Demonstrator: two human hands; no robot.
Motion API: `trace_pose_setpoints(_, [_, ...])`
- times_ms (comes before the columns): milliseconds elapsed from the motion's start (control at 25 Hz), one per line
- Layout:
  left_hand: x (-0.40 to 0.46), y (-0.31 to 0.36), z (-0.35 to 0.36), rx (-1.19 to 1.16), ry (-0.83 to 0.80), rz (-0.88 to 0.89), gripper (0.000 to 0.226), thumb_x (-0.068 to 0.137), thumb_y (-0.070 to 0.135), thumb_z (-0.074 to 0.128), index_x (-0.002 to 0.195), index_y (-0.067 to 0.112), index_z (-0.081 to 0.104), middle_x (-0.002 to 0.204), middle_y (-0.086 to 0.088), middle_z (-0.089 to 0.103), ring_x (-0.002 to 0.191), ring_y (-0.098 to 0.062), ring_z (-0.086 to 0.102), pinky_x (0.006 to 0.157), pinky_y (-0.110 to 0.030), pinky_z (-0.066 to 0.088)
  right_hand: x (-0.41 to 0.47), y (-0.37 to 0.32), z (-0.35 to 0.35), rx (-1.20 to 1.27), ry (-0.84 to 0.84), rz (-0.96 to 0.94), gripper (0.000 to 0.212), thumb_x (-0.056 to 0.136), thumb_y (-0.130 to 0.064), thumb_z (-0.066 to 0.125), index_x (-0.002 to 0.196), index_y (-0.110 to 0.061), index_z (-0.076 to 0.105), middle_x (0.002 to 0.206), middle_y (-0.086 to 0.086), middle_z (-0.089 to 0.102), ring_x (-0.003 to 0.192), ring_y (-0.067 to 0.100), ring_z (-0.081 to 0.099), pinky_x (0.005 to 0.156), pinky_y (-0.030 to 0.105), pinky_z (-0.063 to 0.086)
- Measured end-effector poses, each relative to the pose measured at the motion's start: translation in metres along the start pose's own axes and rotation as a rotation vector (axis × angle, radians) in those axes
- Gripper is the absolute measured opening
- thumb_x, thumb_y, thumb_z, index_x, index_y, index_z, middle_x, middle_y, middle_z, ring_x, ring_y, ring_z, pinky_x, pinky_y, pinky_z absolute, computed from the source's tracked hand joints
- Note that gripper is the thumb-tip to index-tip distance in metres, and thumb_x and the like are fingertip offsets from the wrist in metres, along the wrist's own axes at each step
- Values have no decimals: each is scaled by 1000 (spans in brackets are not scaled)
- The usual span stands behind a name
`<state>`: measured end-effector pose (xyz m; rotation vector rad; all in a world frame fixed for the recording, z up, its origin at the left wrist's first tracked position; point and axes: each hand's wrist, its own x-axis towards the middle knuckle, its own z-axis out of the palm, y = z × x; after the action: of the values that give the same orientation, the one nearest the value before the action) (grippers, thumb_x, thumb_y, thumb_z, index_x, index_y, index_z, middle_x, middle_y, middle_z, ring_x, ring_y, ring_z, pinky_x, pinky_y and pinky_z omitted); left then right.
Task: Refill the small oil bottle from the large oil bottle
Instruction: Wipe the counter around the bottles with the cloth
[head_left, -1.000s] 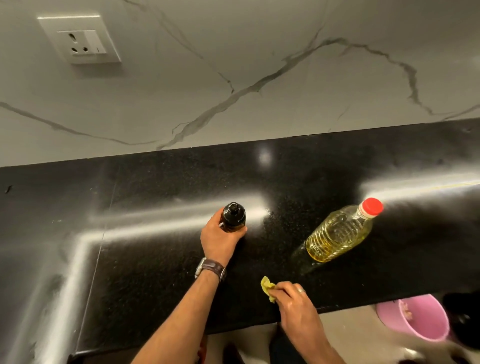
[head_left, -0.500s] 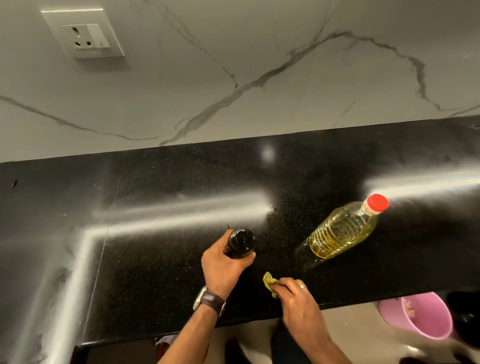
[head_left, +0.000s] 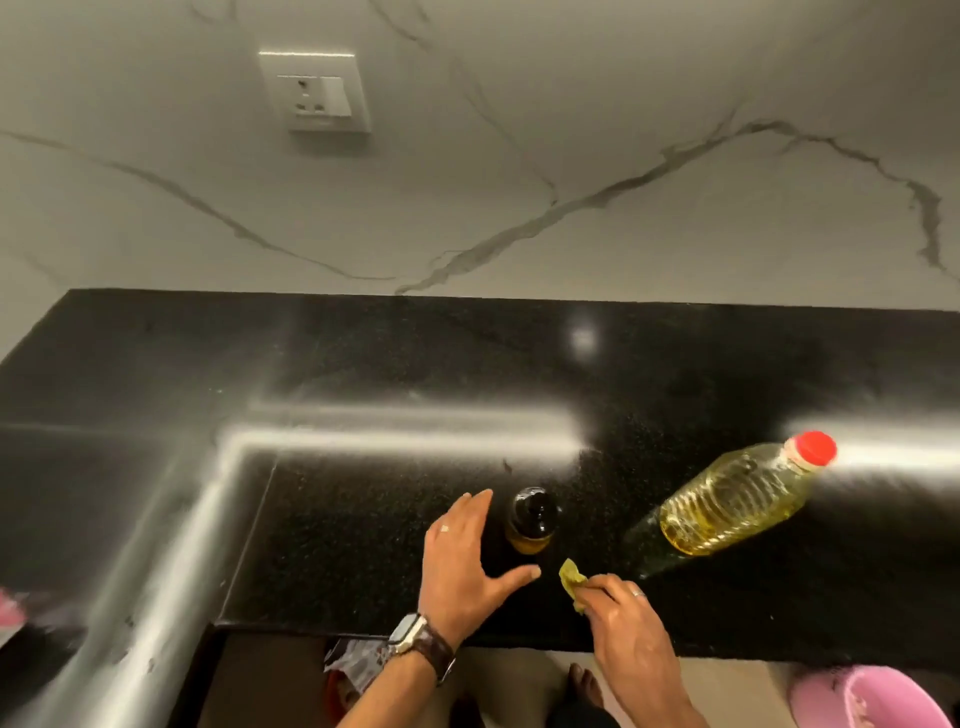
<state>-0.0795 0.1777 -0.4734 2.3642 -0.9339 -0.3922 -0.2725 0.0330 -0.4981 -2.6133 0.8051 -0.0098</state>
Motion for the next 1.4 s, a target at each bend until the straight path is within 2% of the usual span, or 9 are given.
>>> trace_pose_setpoints(120, [-32,-40,-14,303,-41,-53,118,77,97,36,166,26,4,171,10,-4,160,-18,-11,128,-53,-4,4,-6,-10,-24,-28,-105,57,38,-3,103,82,-30,79,83,-12,66,69,9,62,63,13,50])
trace_pose_setpoints(440, [-86,-93,-23,97,-196,59,74,95,63,40,158,23,39,168,-1,32,158,-28,11,125,-54,11,0,-172,-4,275,47,-571,18,87,-31,69,94,-22,83,104,-12,71,92,8,71,89,17,50])
trace_pose_setpoints(520, [-89,-100,-27,-84,-133,-144,73,93,70,32,154,32,40,161,3,40,154,-19,26,128,-47,14,14,-237,18,274,10,-754,20,88,-14,71,97,1,80,116,8,62,109,33,65,101,38,40])
trace_pose_setpoints(600, [-93,-95,-25,-162,-13,-237,90,84,84,42,155,29,34,162,1,32,155,-18,22,128,-44,12,16,-315,35,335,-115,-875,16,76,5,74,89,-3,79,101,1,63,96,20,63,89,36,48])
trace_pose_setpoints(720, [-86,-86,1,284,50,-19,102,82,70,72,158,15,35,169,-5,27,158,-27,14,128,-54,9,15,-411,76,248,-389,-965,16,94,-18,67,104,-25,78,99,-10,60,91,13,61,78,38,57])
trace_pose_setpoints(880, [-57,-110,-2,275,56,-50,81,93,34,76,158,9,35,170,-10,24,159,-31,10,127,-57,-2,18,-459,131,58,-525,-954,28,97,-9,62,119,-20,74,114,2,65,104,29,65,86,46,59])
trace_pose_setpoints(1120, [-87,-133,-13,305,101,-158,94,88,45,79,159,10,29,171,-9,19,160,-28,2,124,-46,-16,38,-405,101,342,-644,-879,43,94,-20,64,137,-25,64,135,-7,66,123,11,63,103,32,54])
trace_pose_setpoints(1200, [-82,-169,36,45,-225,-185,92,93,45,74,163,16,22,172,-14,14,160,-31,-3,128,-44,-10,47,-346,65,472,-498,-798,35,94,-32,65,128,-30,71,132,-14,66,123,7,63,98,31,57])
trace_pose_setpoints(1400, [-87,-129,8,107,14,-68,106,84,82,52,160,12,31,171,-11,20,160,-32,7,127,-57,0,13,-131,8,453,48,-433,31,97,-48,60,100,-24,79,124,-19,69,114,8,69,98,33,53])
